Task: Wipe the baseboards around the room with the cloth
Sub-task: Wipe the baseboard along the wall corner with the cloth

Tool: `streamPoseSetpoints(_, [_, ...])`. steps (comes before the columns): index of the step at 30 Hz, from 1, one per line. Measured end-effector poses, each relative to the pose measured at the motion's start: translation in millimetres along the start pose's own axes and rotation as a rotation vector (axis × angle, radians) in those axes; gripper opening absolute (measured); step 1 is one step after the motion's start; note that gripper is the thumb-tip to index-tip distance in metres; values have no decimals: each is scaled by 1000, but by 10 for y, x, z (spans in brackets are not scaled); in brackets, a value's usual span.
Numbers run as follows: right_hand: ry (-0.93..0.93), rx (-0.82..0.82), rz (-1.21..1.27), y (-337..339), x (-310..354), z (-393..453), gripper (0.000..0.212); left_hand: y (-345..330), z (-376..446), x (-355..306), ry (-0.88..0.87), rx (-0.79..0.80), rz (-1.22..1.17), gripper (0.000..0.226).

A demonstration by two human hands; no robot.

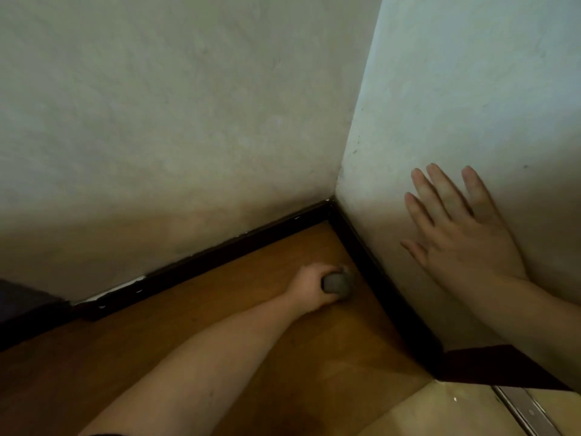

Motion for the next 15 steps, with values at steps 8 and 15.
streamPoseSetpoints(8, [17,-134,312,23,-50,-21,74,767,-760,475,362,-827,-162,50])
streamPoseSetpoints(15, [54,-158,360,-429,148,88,78,1161,-1562,927,530,-1072,-116,51])
Point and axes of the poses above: each hand's wrist, its own z-axis towards the middle knuckle, its own y-axis out of the back of the hand, x = y × z, the point moved 2 cm from there along z, towards the middle knuckle, and after that the axes turned 12 degrees about -z, right-handed, at the moved point
